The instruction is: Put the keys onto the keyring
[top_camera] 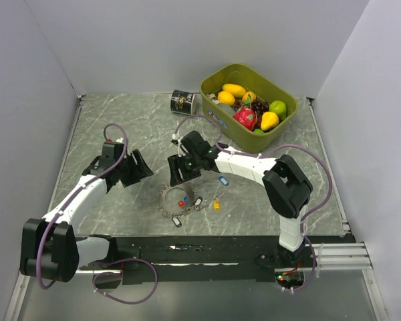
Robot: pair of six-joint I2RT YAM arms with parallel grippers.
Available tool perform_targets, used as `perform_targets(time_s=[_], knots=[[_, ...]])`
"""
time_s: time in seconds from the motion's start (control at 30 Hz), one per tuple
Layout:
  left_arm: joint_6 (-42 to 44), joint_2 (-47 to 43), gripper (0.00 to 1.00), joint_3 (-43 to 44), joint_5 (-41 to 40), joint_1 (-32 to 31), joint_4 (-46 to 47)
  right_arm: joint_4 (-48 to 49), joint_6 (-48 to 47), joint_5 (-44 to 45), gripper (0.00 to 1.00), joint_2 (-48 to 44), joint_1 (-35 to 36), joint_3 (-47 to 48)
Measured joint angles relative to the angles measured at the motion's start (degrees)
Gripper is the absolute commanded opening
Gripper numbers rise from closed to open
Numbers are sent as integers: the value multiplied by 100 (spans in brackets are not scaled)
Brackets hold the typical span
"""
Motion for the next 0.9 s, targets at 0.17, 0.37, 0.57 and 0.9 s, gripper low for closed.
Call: perform_targets(time_s=[0.17, 0.37, 0.57, 0.9], knots=[[155, -11, 70, 83, 339, 411, -33, -190, -111, 221, 78, 59, 210, 376], [146, -59, 68, 11, 673, 564, -9, -234, -140, 232, 77, 125, 476, 531], [85, -37, 66, -118, 787, 564, -46, -232, -157, 142, 75, 153, 573, 529], [79, 105, 66, -122, 887, 564, -26, -234, -140, 162, 70, 155, 739, 522]])
